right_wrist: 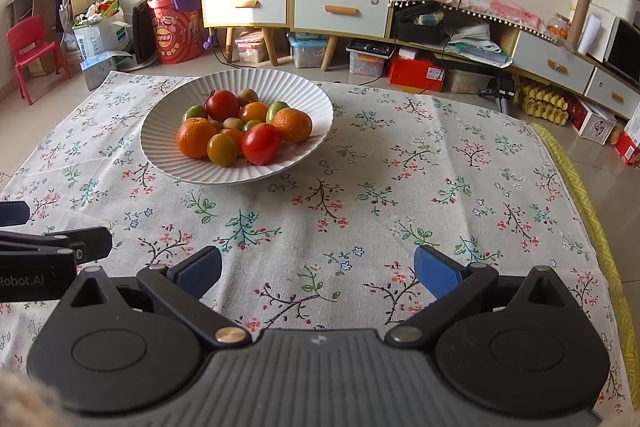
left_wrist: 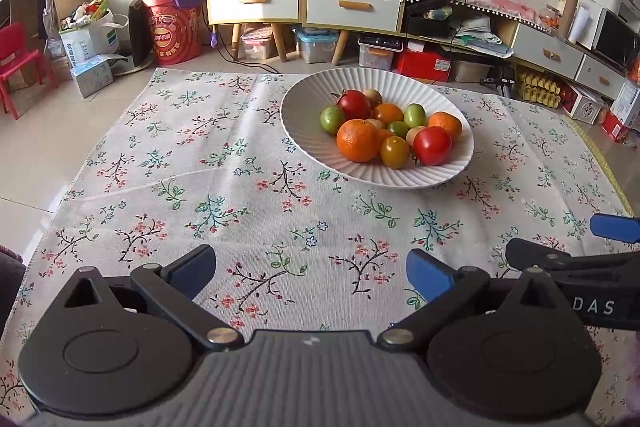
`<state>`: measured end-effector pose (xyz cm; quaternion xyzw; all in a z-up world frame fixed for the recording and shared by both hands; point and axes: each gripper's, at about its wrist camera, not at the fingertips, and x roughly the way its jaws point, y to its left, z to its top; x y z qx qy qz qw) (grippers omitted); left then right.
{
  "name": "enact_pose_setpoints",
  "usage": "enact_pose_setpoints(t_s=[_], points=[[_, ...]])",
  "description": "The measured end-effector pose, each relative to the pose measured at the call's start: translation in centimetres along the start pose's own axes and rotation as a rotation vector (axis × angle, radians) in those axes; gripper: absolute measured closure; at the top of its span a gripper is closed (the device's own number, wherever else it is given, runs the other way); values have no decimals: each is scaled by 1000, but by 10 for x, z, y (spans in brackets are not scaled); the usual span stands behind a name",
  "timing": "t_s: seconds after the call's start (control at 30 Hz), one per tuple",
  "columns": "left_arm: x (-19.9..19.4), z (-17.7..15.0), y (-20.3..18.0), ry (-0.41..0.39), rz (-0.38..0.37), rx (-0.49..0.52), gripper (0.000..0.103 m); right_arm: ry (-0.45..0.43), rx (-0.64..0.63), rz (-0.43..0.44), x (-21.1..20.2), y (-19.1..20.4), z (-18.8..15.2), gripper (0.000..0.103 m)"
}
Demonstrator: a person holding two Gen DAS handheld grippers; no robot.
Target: Organize fruits
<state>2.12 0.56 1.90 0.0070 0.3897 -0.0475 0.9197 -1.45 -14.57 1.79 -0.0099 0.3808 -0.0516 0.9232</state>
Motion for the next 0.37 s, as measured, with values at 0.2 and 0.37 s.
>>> enact_pose_setpoints(t_s=[0.2,0.37], points=[[0,1,0,1,-2,-1,0,0,-1,1,0,0,0,1],[0,1,0,4,-3,0,0,-3,-3,2,0,0,0,1]])
